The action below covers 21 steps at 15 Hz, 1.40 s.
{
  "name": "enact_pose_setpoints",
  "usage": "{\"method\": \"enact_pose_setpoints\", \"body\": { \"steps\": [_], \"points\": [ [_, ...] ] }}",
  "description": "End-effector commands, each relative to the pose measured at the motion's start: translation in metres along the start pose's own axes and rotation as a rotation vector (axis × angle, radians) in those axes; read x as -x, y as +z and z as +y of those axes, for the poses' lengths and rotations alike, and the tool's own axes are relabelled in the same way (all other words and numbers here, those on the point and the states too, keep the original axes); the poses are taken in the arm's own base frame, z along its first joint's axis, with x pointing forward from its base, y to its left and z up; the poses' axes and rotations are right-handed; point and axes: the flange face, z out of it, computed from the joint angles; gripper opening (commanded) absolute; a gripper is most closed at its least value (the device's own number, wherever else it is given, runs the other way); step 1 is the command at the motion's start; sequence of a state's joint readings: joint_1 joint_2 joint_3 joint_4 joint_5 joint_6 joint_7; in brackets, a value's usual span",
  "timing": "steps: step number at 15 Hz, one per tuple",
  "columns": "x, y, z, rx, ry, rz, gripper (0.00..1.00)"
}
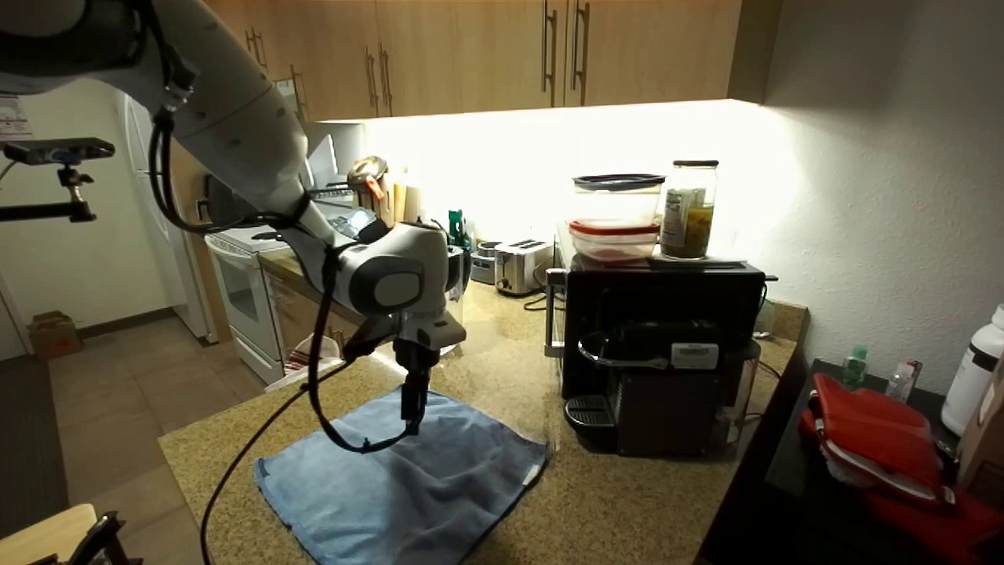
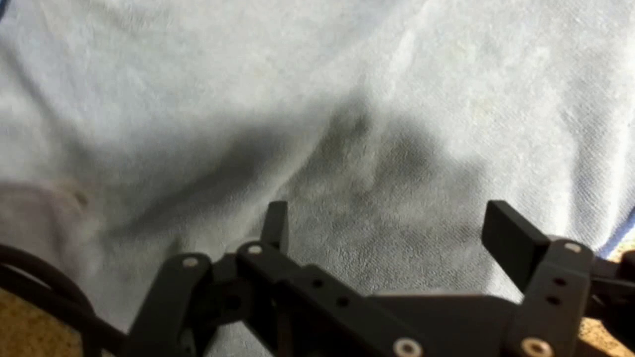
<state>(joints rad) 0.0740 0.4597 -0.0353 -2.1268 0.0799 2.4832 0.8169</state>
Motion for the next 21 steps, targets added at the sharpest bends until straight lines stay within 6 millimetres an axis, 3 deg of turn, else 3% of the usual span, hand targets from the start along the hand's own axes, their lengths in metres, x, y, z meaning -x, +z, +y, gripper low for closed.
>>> {"method": "enact_pose_setpoints", "body": {
  "steps": [1, 13, 21],
  "points": [
    [-0.023, -0.001, -0.002, 0.0, -0.197, -0.011, 1.0],
    [-0.061, 0.007, -0.034, 0.035, -0.81, 0.059, 1.0],
    [-0.09, 0.011, -0.011, 0.112, -0.925, 0.093, 1.0]
  ]
}}
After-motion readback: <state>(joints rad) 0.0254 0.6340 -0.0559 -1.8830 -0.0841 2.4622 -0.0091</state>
